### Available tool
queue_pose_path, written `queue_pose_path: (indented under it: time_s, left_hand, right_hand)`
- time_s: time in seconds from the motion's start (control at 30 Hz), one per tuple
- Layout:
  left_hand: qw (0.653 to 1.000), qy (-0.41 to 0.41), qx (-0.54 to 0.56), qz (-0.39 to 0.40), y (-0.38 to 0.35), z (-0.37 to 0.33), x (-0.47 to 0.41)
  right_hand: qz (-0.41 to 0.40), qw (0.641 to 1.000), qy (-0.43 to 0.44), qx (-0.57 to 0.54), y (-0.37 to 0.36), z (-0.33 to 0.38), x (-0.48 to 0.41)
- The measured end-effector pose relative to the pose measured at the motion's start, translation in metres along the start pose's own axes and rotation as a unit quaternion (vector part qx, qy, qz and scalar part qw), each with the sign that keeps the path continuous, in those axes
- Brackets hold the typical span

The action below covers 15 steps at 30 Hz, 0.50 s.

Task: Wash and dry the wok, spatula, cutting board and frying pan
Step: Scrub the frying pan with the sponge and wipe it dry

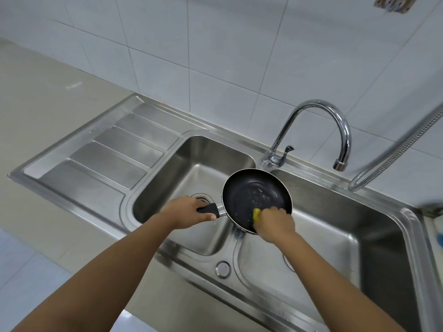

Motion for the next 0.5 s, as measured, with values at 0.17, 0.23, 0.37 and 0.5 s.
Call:
queue_pose_path:
  time_s: [0.17,0.23,0.37,0.5]
  left_hand:
    - [1.0,-0.003,-0.006,-0.001,0.001,-0.003,0.0]
    - [1.0,-0.001,-0.003,0.002,-0.004,-0.001,0.001]
    - [1.0,-0.004,0.005,0.002,-0.005,0.002,0.004]
    - [1.0,0.0,0.012,-0.004,-0.007,0.002,0.005]
  right_hand:
    - [-0.02,0.981,0.019,-0.194,-0.002,0.028,0.024]
    - [-0.031,0.975,0.022,-0.221,-0.003,0.026,0.028]
    - [-0.088,0.986,0.048,-0.13,-0.001,0.013,0.033]
    - [-0.112,0.989,0.036,-0.089,-0.001,0.001,0.035]
Point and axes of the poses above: each hand's wrist, its own x-axis away from the middle knuckle, its own y-axis out of the back of the hand, z = x × y, the point moved 6 cm from there along -x, towards the middle knuckle, and after that the axes turned 10 degrees about x, right-handed, at the moved point
